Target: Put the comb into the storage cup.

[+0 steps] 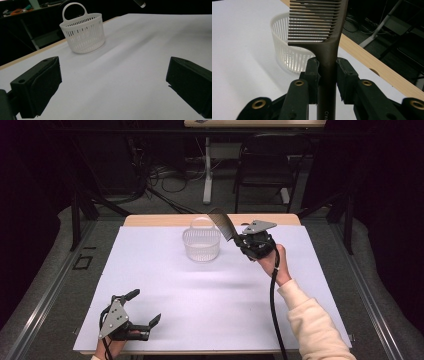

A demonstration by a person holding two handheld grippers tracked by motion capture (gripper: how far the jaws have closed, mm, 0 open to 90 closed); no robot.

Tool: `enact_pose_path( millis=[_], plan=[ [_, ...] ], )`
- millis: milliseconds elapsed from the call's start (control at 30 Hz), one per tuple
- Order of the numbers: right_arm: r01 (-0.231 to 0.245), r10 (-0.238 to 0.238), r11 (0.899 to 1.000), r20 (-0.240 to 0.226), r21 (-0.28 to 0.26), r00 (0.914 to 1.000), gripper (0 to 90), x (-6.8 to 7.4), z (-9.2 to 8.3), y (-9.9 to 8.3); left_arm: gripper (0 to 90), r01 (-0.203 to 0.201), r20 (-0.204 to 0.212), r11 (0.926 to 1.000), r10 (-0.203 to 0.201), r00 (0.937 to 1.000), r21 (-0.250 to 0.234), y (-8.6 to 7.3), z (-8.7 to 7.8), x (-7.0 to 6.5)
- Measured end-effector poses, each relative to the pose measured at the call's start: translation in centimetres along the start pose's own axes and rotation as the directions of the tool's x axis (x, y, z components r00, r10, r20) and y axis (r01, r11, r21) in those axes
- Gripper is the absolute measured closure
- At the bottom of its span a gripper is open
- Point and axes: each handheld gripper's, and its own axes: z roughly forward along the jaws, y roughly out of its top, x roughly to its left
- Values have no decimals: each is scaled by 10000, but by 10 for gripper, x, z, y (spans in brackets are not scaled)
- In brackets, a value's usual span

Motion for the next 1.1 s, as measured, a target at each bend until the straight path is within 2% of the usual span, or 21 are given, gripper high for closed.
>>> enact_pose_path(
  millis=[533,1100],
  plan=[
    [99,-97,9998,133,-168,9999,728,-1,9,12,0,9,4,10000,-9,10000,-4,0,0,0],
    [74,-51,9978,356,-652,9994,728,0,16,20,1,14,7,10000,-14,10000,-30,0,0,0]
  ],
)
